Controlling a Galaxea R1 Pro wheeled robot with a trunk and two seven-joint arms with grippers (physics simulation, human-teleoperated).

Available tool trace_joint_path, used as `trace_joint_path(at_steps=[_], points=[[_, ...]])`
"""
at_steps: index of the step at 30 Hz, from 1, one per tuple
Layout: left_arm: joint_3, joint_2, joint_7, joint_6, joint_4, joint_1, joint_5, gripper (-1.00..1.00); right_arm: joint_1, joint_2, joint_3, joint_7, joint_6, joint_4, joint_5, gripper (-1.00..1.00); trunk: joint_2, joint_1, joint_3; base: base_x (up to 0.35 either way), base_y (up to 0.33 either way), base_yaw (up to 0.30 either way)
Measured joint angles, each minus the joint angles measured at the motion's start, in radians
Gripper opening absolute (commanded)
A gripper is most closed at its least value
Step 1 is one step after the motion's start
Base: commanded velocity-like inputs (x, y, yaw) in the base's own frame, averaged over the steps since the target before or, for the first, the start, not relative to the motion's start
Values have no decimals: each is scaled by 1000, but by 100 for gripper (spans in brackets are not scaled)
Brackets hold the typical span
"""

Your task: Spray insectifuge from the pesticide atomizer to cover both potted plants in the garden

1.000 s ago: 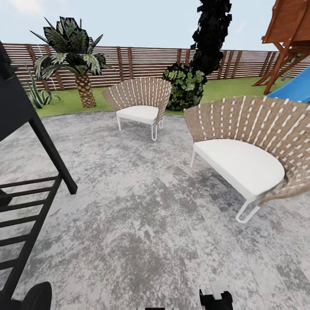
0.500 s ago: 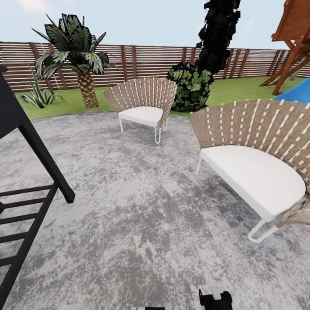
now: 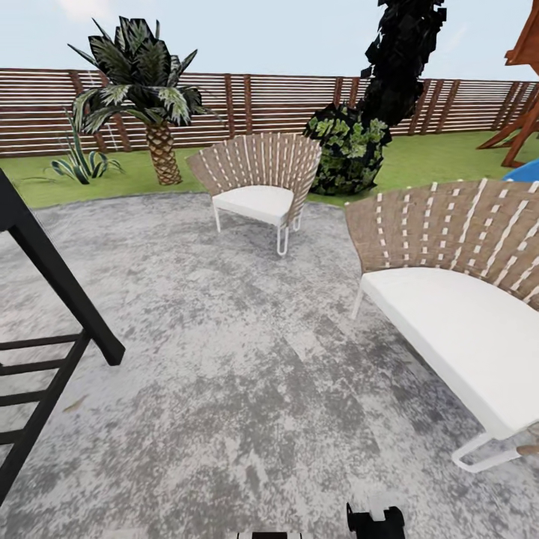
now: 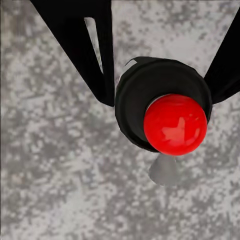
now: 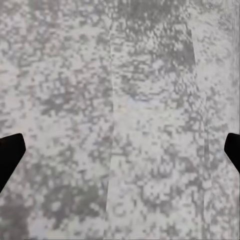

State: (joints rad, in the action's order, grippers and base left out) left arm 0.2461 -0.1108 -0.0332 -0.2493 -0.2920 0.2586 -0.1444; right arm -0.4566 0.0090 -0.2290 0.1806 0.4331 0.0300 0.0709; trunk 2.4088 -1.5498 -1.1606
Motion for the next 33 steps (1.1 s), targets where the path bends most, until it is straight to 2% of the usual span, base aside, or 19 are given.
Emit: trace_joint_path(at_steps=[13,28,33], points=[[0,1,0,0,0,0,0,-100,0,0,0,0,0,0,-1,100,0,0,0,334,-96,18],[0,1,-1,0,-1,0,0,-100,0,0,0,-2,0,0,-1,100,0,0,0,339,-1,255],[0,1,-1,0,0,0,0,-100,0,0,0,-2,0,0,-1,100,0,0,0,340,0,58]])
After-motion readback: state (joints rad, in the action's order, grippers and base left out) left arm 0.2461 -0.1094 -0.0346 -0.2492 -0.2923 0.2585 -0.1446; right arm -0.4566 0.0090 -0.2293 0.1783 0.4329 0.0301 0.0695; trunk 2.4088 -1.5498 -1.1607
